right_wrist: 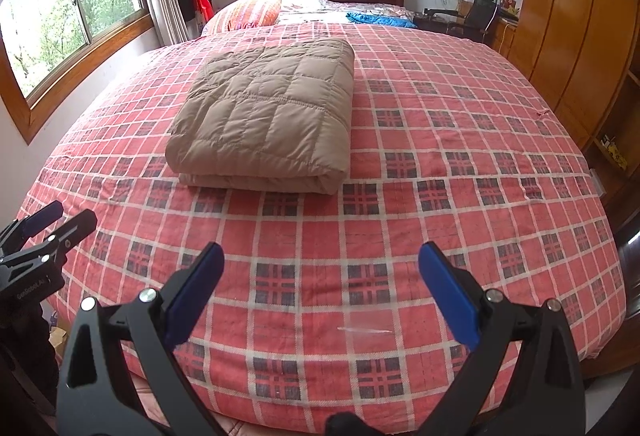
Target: Fold large clothes
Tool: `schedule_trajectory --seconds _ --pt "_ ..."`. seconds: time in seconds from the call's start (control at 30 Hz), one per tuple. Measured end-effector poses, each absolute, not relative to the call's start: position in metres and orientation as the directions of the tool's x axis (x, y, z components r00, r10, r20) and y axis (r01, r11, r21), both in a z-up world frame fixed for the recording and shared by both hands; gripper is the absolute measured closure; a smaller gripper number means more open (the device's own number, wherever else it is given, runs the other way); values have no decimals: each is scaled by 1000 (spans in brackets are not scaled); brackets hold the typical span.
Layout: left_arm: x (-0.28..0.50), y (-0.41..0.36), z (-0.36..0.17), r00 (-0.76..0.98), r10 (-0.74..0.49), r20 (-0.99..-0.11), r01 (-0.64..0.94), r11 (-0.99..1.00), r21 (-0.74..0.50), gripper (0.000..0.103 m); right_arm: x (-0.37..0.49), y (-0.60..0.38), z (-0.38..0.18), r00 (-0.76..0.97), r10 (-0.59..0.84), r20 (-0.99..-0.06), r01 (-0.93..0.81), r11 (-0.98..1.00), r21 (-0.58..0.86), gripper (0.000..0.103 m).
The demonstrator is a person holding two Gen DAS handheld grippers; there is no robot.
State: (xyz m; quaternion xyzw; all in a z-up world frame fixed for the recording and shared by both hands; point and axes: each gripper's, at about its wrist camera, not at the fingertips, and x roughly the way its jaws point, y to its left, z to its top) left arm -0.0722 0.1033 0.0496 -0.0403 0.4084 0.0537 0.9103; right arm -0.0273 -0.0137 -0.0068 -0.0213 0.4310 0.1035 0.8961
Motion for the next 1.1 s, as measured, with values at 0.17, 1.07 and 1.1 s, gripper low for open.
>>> schedule_trajectory --seconds 0.17,1.07,1.1 --pt "-73 103 51 661 69 -747 -132 991 -25 17 -28 -14 -7 609 161 -777 -202 978 44 6" --pt "-72 104 51 660 71 -748 -130 991 -20 17 -28 -13 -9 609 163 -776 -208 977 42 6" --pt "-72 103 51 660 71 -748 -130 991 -20 17 -28 -14 -8 610 163 -776 -208 977 42 6"
